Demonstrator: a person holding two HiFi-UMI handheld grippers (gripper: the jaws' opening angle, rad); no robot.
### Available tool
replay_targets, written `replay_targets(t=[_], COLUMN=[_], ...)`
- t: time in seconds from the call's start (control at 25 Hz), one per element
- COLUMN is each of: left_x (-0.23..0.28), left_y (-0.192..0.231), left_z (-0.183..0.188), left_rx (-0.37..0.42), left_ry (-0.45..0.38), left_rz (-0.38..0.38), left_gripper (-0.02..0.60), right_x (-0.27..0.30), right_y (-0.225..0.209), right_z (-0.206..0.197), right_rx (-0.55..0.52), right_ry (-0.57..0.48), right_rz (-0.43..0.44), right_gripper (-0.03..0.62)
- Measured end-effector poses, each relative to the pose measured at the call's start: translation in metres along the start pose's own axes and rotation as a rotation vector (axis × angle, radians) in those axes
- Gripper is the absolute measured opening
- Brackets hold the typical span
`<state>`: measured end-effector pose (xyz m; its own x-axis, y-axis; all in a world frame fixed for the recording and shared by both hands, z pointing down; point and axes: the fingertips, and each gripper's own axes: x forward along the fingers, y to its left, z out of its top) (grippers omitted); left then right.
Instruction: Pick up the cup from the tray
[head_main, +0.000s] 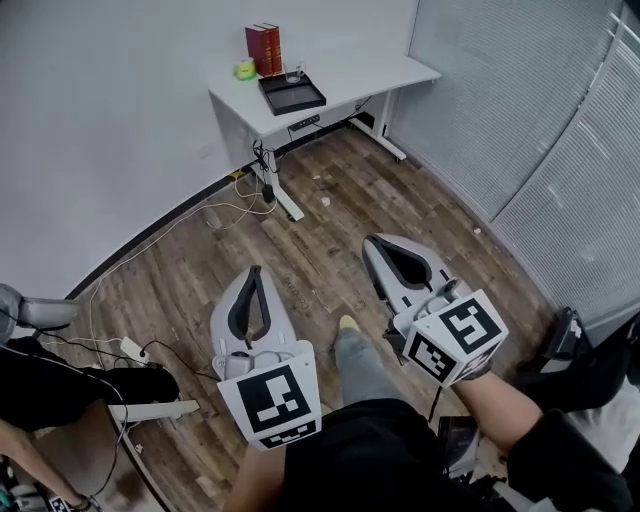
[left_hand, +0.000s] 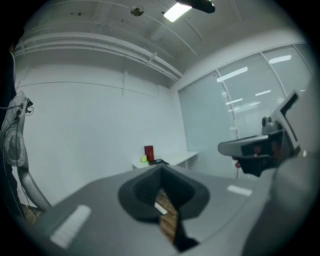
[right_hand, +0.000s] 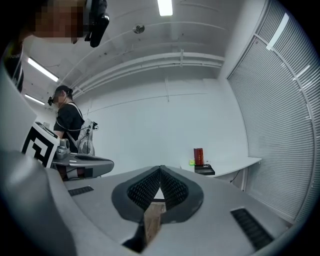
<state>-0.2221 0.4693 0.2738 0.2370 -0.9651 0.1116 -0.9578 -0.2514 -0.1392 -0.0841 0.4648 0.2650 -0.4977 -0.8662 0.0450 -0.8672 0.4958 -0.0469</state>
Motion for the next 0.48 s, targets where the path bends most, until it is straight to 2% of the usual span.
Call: replay_targets(t=[0.28, 0.48], left_x=[0.045, 0.07], left_y=[-0.001, -0.018], left_z=[0.001, 0.001], left_rx=[0.009, -0.003], left_ry=[0.016, 0.027], left_rz=[-0.01, -0.03], left_gripper=[0.001, 0.002], right_x=[0.036, 0.044], right_y=[-0.033, -0.061], right_z=[0.002, -0.002], right_rx=[0.018, 0.024], right_ry=[0.001, 0.025], right_rz=[0.004, -0.002], right_gripper=[0.014, 0.014])
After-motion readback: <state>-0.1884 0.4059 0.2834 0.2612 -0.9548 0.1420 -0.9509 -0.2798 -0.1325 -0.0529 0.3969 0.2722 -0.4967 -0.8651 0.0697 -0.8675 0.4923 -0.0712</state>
